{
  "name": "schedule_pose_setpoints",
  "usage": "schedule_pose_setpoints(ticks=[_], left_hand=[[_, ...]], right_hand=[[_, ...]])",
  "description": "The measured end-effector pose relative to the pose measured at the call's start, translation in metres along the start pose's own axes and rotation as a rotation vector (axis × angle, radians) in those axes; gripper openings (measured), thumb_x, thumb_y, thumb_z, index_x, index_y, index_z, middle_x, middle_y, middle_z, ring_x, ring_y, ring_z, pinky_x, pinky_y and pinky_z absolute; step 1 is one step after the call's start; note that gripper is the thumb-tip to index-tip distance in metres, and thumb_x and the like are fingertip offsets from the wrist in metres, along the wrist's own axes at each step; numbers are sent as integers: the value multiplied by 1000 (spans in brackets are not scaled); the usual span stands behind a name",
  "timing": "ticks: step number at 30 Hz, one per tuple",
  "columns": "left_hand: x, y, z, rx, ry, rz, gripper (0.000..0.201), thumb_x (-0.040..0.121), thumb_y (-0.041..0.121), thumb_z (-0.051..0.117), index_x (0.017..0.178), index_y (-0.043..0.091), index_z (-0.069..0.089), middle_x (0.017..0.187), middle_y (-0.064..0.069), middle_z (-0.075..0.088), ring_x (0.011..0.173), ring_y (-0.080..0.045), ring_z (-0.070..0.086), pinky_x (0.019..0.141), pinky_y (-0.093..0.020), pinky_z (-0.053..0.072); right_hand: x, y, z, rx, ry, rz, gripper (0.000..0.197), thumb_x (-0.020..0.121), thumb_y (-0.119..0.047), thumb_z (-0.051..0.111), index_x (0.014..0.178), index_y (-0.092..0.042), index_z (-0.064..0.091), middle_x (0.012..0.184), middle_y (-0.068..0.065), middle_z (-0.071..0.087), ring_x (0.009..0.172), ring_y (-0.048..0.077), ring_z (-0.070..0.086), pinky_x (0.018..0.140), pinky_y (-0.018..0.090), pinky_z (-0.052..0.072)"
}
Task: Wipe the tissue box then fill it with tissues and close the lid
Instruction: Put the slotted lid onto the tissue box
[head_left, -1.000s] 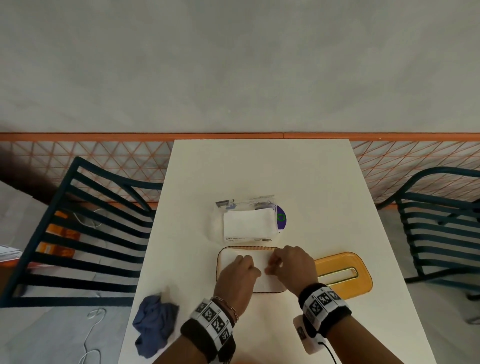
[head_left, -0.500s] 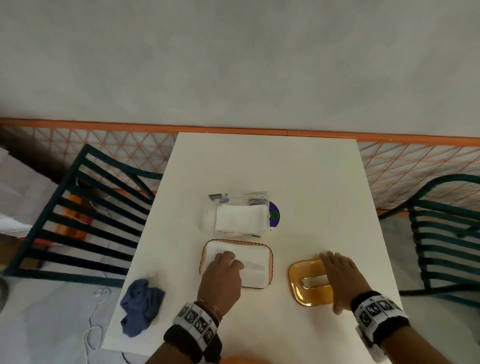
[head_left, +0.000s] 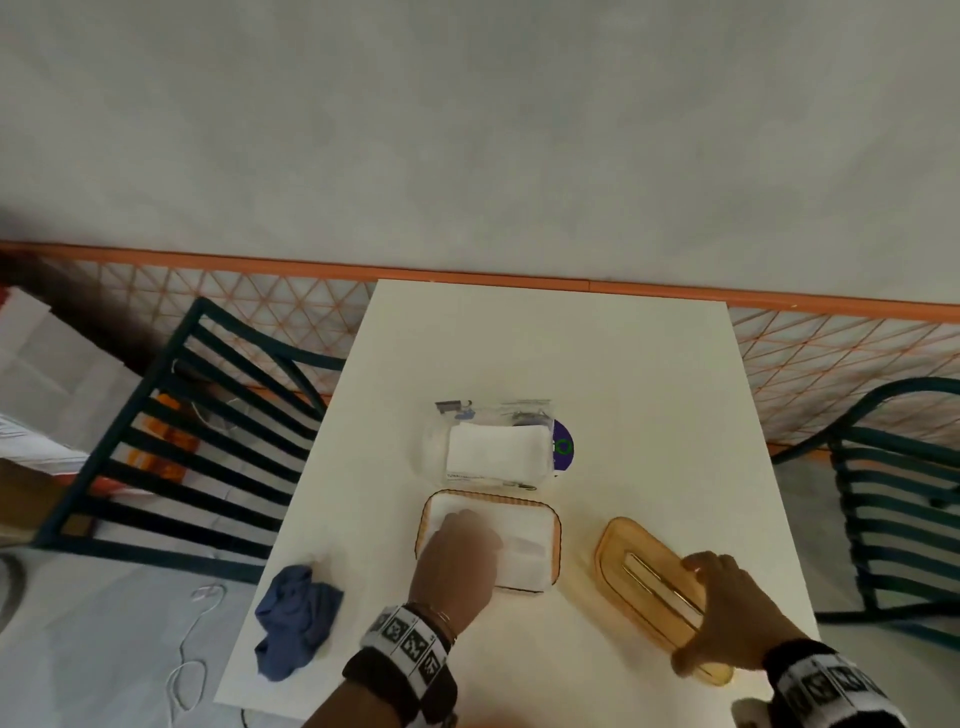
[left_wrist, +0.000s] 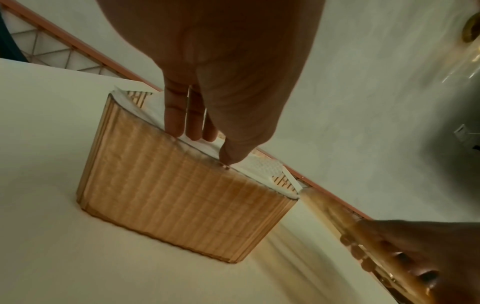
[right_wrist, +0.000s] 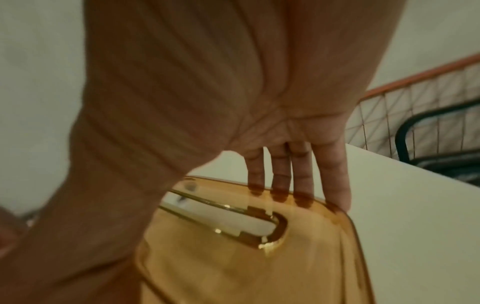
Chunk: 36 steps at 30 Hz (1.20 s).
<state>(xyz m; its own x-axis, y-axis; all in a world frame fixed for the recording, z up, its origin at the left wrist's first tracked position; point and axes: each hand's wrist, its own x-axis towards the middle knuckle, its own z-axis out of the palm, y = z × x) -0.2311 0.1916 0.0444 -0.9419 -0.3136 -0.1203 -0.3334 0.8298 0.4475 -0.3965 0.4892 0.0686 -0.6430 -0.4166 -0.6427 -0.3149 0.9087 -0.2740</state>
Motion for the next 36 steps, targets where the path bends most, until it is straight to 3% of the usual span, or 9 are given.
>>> schedule_pose_setpoints(ticks=[7,11,14,18,21,25,27,30,36], left_hand=[[7,-20,2,-69,-33,-9,22,89,42,66,108,31,68,116,15,52,112,-6,47,85,-13,37],[11,-34,-6,-71,16,-35,47,70,64,75,99,29,61,100,14,57,93,-11,53,85,-28,51],[9,-42,-15,-42,158,82,58,60,68,83,95,26,65,94,10,63,80,-14,57,70,-28,56],[5,-60,-21,-45,230,66,75,79,77,59,130,23,52,131,2,59,115,-19,54,98,-34,50],[0,-76,-26,37,182,46,55,81,69,63,123,33,53,145,-5,53,131,-28,52,102,-47,50],[-4,-108,-21,-55,25,-64,35,89,63,50,109,43,70,158,7,36,144,-18,33,108,-40,42],[-5,-119,-19,-241,2,-100,18,93,43,60,108,42,70,148,15,47,137,-10,42,107,-35,46],[-6,-123,-21,-517,55,-171,23,98,21,62,106,42,68,120,22,64,111,2,61,90,-28,56],[-7,-124,-24,-741,90,-339,16,98,28,62,111,30,73,102,16,73,95,-7,70,75,-35,64]], right_hand=[[-13,-105,9,84,188,-286,120,28,-65,83,134,-33,35,124,-16,39,111,6,40,88,23,49],[10,-147,21,48,230,-318,120,29,-60,80,136,-30,34,123,-12,36,110,11,38,83,22,50],[19,-163,23,18,206,-303,124,30,-58,81,139,-31,30,126,-10,33,114,14,39,86,27,53],[25,-178,23,-35,180,-298,127,32,-56,85,142,-31,26,131,-9,32,117,14,37,91,30,53],[28,-185,26,-80,173,-299,129,32,-56,85,143,-31,25,132,-9,32,116,14,37,92,30,53],[31,-192,27,-161,156,-265,128,33,-55,87,143,-30,25,134,-8,31,120,15,36,90,32,54],[33,-195,26,-191,149,-250,128,35,-54,87,144,-30,25,136,-6,31,122,17,37,92,33,54],[35,-201,25,-207,146,-241,128,36,-54,89,144,-29,25,137,-6,31,123,17,37,93,33,54],[37,-212,27,-226,155,-239,128,35,-55,90,143,-29,26,137,-5,32,122,18,38,91,34,55]])
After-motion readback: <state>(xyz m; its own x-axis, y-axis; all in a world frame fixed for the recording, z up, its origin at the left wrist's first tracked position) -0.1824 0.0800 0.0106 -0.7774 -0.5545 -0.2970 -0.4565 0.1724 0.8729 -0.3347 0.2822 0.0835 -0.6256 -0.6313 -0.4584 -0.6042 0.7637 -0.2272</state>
